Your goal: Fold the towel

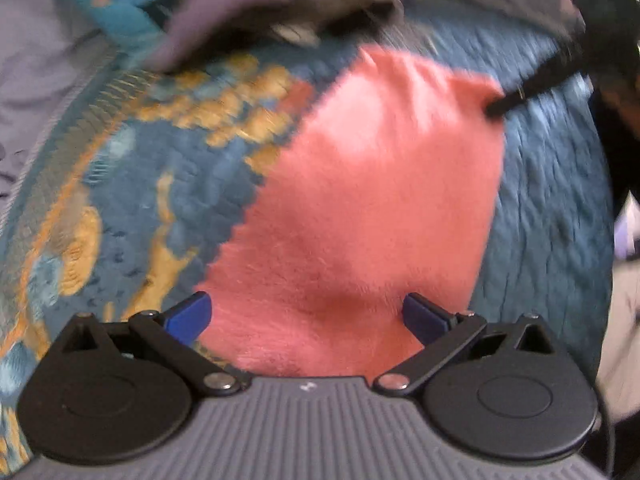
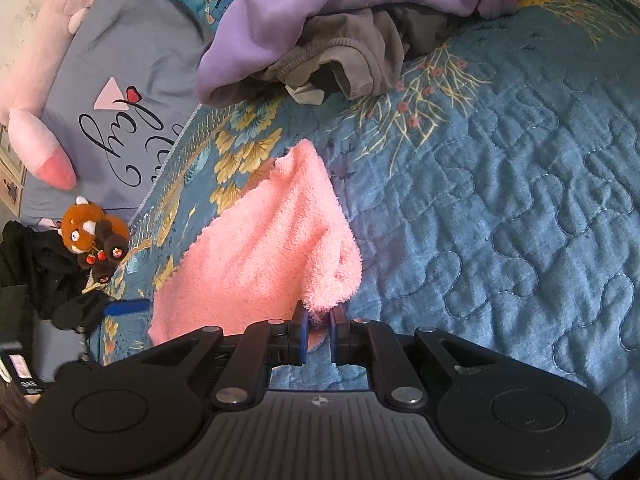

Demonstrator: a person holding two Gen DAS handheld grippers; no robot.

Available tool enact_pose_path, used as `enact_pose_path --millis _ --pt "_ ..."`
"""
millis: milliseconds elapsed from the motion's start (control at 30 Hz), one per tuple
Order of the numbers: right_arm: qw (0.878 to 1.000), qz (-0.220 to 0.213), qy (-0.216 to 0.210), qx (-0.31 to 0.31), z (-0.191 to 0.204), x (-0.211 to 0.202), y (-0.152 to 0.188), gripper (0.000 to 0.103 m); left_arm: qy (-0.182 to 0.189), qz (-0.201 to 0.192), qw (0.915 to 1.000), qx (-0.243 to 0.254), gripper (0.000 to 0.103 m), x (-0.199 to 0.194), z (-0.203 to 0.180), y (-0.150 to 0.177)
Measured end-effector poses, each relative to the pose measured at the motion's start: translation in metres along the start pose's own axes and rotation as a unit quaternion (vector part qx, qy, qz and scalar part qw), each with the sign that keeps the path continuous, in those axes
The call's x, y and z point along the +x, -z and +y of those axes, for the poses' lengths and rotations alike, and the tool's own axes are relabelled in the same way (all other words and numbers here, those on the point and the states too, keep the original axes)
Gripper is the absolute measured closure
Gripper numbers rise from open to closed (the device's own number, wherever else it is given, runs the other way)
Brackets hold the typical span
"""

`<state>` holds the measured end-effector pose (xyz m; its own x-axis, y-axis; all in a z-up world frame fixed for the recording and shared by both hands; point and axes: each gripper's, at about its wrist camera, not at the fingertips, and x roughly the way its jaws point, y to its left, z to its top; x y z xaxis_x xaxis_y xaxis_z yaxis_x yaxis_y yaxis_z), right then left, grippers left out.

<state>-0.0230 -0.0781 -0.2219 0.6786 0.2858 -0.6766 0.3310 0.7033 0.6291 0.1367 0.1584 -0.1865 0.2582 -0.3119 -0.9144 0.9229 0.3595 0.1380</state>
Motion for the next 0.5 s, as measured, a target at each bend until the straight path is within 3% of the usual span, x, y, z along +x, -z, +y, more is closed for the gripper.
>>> enact_pose_path --millis 100,500 --pt "1.0 -0.001 0.002 -0.001 0.001 0.0 0.0 0.093 0.005 0.009 0.9996 0.027 0.0 0.011 -0.008 0.0" --pt "0.999 -0.029 0.009 -0.041 0.026 -0.005 -0.002 0.094 0.03 -0.006 0.9993 0.02 0.0 0.01 -0.002 0.007"
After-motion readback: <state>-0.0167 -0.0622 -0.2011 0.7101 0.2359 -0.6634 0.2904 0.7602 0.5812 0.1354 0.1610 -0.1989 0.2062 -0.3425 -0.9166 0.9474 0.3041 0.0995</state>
